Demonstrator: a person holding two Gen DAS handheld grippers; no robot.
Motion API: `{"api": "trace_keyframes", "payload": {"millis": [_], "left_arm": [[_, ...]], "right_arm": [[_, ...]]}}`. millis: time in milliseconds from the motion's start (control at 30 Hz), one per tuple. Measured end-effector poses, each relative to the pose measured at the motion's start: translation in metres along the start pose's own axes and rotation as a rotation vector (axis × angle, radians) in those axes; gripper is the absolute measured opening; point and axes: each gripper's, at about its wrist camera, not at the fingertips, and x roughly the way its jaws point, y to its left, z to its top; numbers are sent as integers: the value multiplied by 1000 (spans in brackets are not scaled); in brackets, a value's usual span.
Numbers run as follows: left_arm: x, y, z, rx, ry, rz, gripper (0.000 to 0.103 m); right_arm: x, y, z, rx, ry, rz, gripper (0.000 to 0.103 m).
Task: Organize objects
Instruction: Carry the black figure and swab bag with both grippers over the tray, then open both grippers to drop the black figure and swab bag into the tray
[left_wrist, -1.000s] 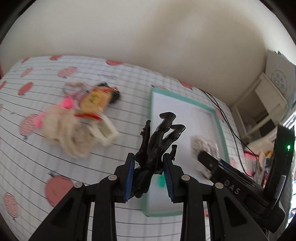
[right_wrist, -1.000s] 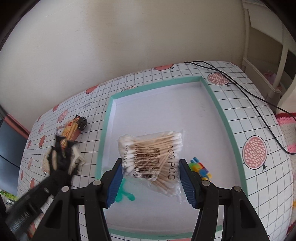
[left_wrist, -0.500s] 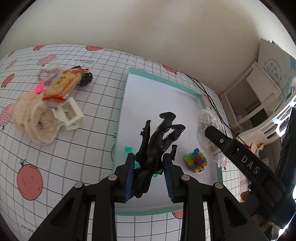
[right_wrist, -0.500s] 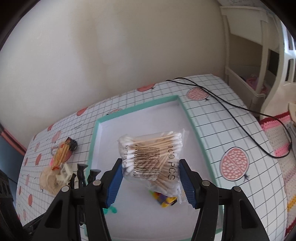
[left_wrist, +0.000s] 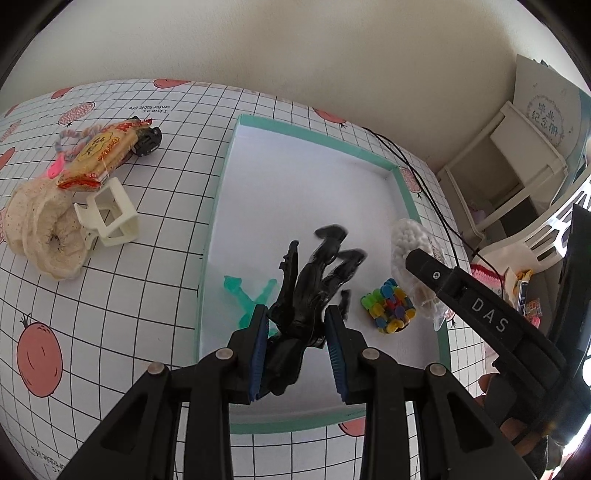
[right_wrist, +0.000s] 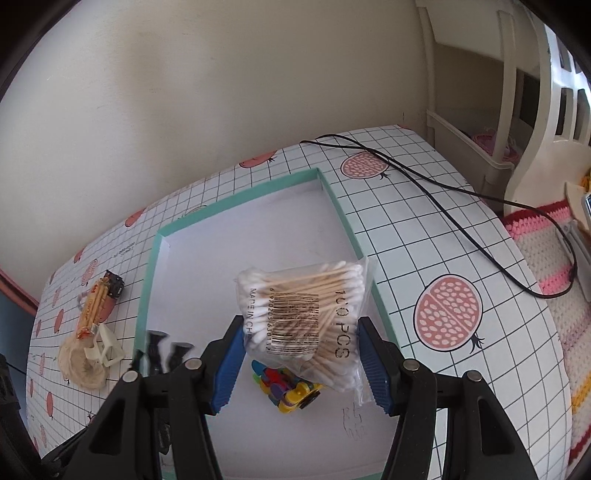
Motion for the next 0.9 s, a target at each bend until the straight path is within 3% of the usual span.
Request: {"api": "trace_keyframes", "payload": {"millis": [667,833,900], "left_arm": [[-20,6,8,5,-65,59,33],[-27,21,11,-35,-94,117,55],[-29,29,12,-57,-106,141,61]], "right_arm": [[-5,11,-3,-31,-11,34,71],[-4,17,-4,-48,-5,66,74],[-4,21,-6,-64,-13,70,85]]}}
